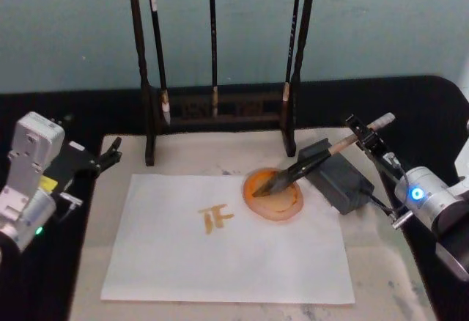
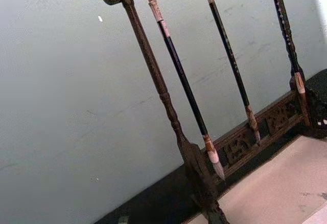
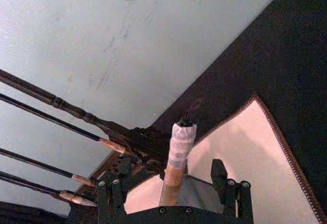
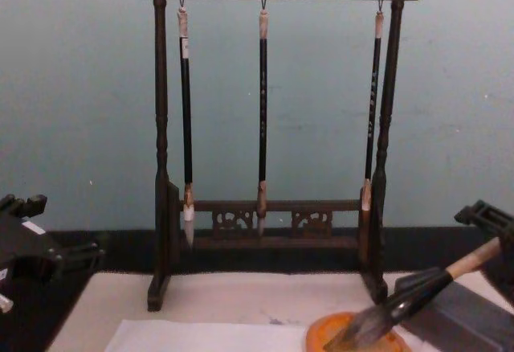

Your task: Pick up the brush from the inkstone, write on the paper, then place the brush back to its original position.

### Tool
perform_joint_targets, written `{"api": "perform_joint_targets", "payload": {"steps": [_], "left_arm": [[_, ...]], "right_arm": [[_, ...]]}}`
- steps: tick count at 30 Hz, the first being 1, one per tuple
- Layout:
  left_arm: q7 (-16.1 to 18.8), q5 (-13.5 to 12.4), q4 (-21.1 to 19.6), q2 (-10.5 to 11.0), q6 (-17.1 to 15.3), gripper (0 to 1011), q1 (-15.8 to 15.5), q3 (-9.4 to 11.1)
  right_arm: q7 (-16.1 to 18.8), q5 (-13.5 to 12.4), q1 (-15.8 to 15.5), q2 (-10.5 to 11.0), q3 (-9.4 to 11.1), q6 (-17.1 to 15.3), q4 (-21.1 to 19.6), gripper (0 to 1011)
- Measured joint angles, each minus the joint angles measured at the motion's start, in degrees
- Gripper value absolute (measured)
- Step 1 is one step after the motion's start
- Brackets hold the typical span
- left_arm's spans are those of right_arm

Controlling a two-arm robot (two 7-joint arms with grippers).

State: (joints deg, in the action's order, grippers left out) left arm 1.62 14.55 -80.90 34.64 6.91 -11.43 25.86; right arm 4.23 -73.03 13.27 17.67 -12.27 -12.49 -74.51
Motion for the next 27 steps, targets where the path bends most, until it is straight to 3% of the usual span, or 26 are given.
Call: {"api": "perform_joint_targets", "payload": {"steps": [6,20,27], "left_arm": [[0.0,0.0,0.0,0.0,0.0,1010,0.0,0.0],[0.0,0.0,0.0,0.0,0.0,1010,0.0,0.0],[0.0,0.0,0.0,0.0,0.0,1010,0.0,0.0]], "right_arm": [[0.0,-0.5,0.0,0.2,-0.9,0.5,0.1,1000],[0.0,-0.5,0.0,0.2,-0.7,0.4,0.0,995],[0.0,-0.5,0.0,0.2,-0.7,0.4,0.0,843]]}}
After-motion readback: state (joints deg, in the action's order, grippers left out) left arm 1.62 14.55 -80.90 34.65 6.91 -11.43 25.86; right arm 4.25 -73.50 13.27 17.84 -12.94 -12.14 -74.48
